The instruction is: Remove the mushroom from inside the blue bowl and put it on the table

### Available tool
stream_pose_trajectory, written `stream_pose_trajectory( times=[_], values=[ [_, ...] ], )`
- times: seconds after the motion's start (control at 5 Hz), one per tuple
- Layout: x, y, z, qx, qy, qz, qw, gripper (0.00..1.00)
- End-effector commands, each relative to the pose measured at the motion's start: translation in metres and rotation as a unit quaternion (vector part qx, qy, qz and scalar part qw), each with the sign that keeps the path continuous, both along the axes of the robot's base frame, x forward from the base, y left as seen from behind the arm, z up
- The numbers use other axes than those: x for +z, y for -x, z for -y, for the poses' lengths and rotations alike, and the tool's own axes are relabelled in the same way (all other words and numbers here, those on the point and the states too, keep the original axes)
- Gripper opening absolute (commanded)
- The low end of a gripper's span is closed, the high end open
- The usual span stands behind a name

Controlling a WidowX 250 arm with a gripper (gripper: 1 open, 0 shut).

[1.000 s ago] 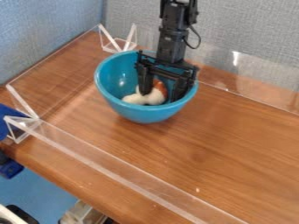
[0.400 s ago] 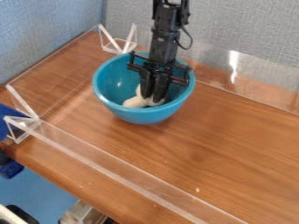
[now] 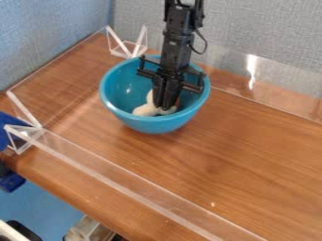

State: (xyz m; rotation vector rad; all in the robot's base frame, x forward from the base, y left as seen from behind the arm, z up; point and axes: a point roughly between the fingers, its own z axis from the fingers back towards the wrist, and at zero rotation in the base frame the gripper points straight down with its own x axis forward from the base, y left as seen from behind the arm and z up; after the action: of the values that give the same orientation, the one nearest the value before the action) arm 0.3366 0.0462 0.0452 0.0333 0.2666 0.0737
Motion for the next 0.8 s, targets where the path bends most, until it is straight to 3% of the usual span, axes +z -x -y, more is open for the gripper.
stream_pose_trajectory(
  times=[0.0, 0.6],
  values=[
    [0.027, -0.004, 0.001, -0.011, -0.006, 0.041, 0.9991, 0.00],
    [0.046, -0.002, 0.005, -0.032, -0.010, 0.060, 0.9976, 0.00]
  ],
)
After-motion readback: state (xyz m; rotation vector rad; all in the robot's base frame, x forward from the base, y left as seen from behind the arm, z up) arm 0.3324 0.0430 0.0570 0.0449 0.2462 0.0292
